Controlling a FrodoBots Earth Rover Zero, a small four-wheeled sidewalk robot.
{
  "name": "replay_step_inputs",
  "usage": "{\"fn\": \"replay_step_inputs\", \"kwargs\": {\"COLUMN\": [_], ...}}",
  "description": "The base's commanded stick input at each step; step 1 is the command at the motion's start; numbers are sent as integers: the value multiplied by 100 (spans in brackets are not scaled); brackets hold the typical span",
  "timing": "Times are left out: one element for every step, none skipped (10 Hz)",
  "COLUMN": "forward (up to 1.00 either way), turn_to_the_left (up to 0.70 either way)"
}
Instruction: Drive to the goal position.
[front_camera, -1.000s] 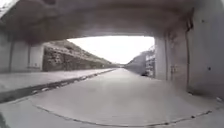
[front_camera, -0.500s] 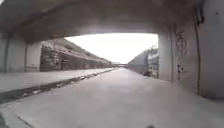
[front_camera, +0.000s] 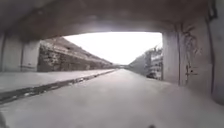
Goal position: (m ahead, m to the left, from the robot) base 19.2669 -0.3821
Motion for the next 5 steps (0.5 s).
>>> {"fn": "replay_step_inputs", "kwargs": {"forward": [70,70,70,70,70], "turn_to_the_left": [0,0,0,0,0]}}
